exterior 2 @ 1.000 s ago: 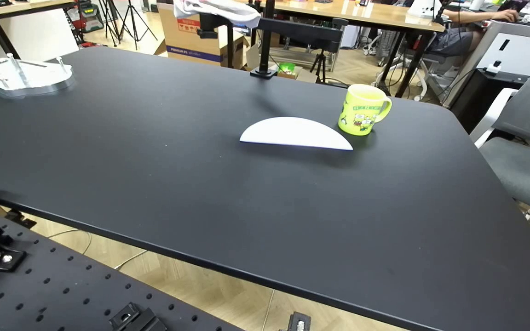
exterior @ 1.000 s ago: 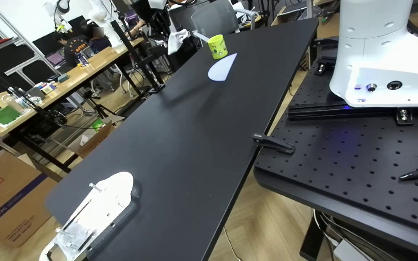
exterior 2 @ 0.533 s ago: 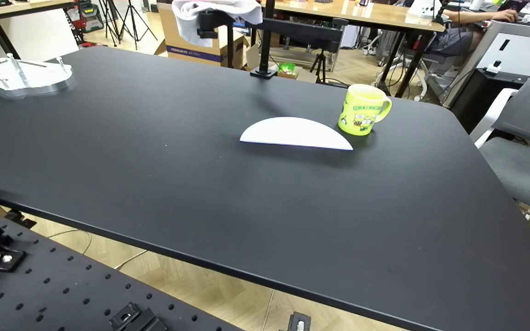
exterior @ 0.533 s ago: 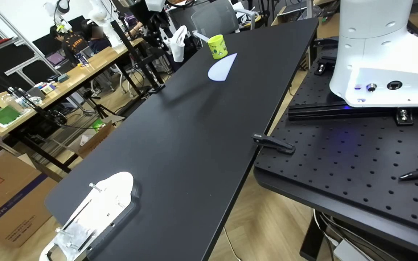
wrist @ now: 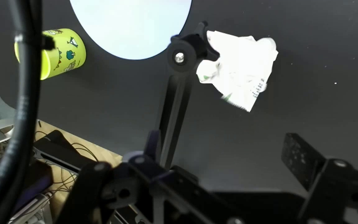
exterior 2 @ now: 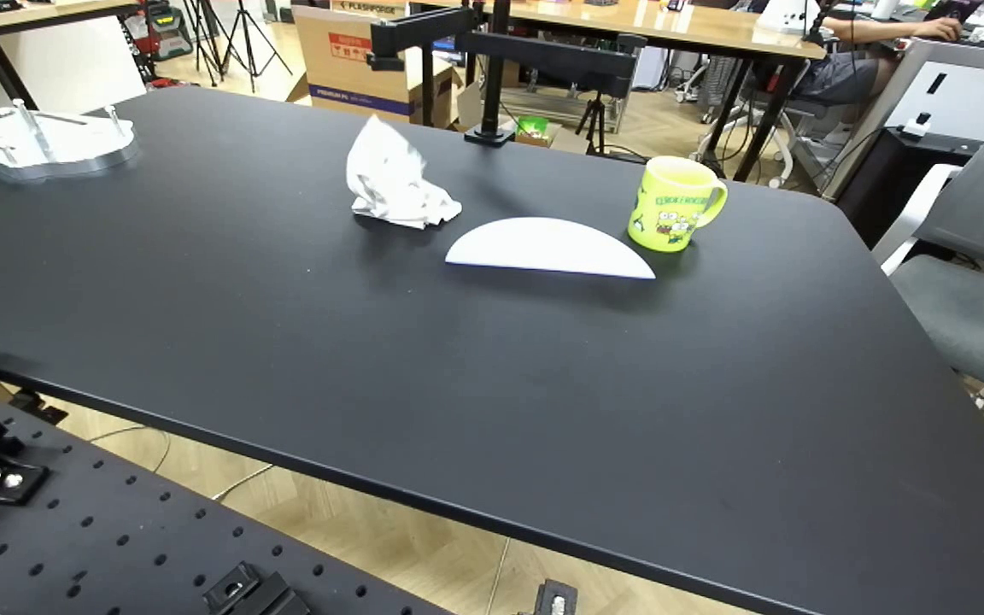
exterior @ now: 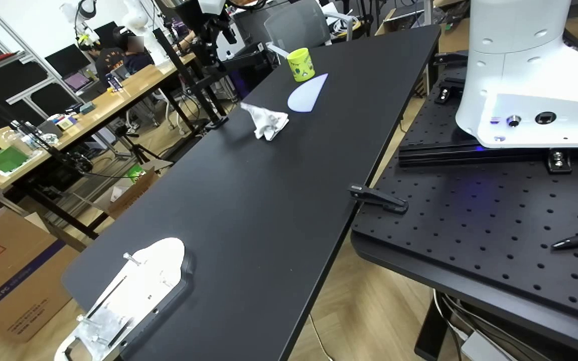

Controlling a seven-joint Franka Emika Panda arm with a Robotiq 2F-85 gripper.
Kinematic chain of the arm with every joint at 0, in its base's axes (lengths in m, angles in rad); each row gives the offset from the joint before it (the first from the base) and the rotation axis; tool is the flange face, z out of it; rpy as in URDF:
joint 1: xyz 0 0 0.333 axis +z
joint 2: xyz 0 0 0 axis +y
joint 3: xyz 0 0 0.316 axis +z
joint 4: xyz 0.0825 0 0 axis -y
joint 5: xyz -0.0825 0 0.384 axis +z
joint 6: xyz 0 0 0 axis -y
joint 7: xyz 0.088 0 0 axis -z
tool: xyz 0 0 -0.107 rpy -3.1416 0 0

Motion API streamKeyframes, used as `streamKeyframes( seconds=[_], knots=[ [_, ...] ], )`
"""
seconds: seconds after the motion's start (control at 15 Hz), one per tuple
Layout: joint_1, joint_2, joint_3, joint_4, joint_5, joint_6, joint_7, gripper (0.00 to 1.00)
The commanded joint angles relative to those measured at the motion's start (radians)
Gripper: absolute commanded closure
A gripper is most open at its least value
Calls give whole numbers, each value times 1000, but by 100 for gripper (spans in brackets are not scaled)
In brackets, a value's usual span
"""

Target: Take the cloth from the table, hang it on the black stand, drop it from the stand, then pick it up and hang it on the stand

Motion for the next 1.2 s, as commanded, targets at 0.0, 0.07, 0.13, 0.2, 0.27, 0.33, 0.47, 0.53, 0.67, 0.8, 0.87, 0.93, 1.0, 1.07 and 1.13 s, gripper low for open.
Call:
streamKeyframes(
  seconds=[0.0,0.07,0.13,0.2,0.27,0.33,0.47,0.53,0.67,0.8,0.87,0.93,1.0,1.07,1.13],
  knots=[
    [16,-12,-12,-8,3,-11,-15,0],
    [19,-2,-10,-7,-1,-9,-14,0],
    [23,9,-8,-8,-10,-7,-7,0],
    [29,20,-7,-8,-16,-5,-1,0],
    [37,36,-5,-9,-26,-2,6,0],
    [45,51,-4,-9,-31,-4,10,0],
    [65,89,-6,-6,-46,8,33,0],
    [77,113,-10,-4,-60,27,70,0],
    [98,161,-24,5,-82,76,159,0],
    [124,214,-47,20,-116,116,260,0],
    [137,235,-61,28,-130,131,305,0],
    [149,254,-76,36,-126,142,361,0],
    [167,268,-99,42,-147,156,435,0],
    [148,234,-75,6,-97,147,303,0],
    [155,248,-83,9,-101,155,316,0]
  ],
)
